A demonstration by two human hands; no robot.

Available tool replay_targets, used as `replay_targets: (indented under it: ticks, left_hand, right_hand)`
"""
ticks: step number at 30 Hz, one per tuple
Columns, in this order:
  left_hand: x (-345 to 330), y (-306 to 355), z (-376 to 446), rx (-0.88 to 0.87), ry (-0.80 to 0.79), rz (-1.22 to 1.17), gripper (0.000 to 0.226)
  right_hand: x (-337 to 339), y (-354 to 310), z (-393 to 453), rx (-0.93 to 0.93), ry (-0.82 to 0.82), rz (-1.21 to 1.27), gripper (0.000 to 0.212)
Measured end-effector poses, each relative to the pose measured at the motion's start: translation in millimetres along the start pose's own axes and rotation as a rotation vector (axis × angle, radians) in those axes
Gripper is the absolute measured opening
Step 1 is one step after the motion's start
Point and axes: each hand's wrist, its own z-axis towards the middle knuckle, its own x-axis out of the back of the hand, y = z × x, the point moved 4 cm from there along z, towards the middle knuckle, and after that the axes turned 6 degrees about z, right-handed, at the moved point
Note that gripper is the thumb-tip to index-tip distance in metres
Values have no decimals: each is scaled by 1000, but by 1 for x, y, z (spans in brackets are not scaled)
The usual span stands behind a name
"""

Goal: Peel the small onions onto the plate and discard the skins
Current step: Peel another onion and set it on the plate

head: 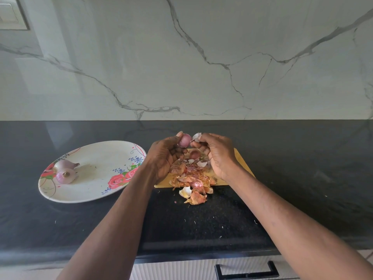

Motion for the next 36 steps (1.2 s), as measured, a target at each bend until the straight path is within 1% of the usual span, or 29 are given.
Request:
replay_targets:
  ticks: [3,5,13,17,18,19,21,22,24,25,26,28,29,31,33,34,36]
  left_hand:
    - [1,-1,0,39,-11,-103,20]
    - [1,-1,0,41,-11,-150,19]
    - [5,-3,3,76,20,-246,30]
    - [11,-1,5,84,99,-331,29]
    - [13,-1,6,85,118,-336,29]
    - [13,-1,6,89,123,-329,29]
    - [11,-2,4,97,91,-299,30]
    - [10,-3,4,97,67,-279,29]
    - [7,-2,3,87,25,-241,25]
    - [6,0,3,79,14,-222,22]
    - [6,0,2,70,9,-201,20]
    - [4,2,1,56,-4,-162,17]
    - [3,2,0,49,-14,-150,16]
    - [3,2,0,39,-20,-139,16]
    - [4,3,-1,39,-15,-124,17]
    - [4,2,-1,41,-11,-109,18]
    - [2,2,-3,43,-12,-71,17]
  right_hand:
    - [0,2,1,-67,-17,119,7]
    - [-1,2,2,-86,-27,141,10]
    - [-2,6,2,-64,-39,66,12]
    - [-2,0,-1,-10,-24,4,16]
    - [0,-3,-1,31,-16,-82,16]
    - [1,-6,0,94,-18,-231,16]
    - [0,-8,0,267,-54,-596,18]
    - [-2,-7,-1,351,-90,-740,22]
    - [-7,1,-3,470,-158,-929,33]
    - [-9,5,-3,509,-183,-993,34]
    - [-10,8,-2,531,-201,-1031,29]
    - [-11,7,-1,513,-215,-974,7]
    - [-11,5,-1,493,-218,-900,4]
    - [-8,2,0,443,-200,-764,19]
    - [-5,1,2,400,-160,-693,34]
    - [-4,1,3,392,-155,-674,35]
    - [-4,1,4,398,-158,-656,28]
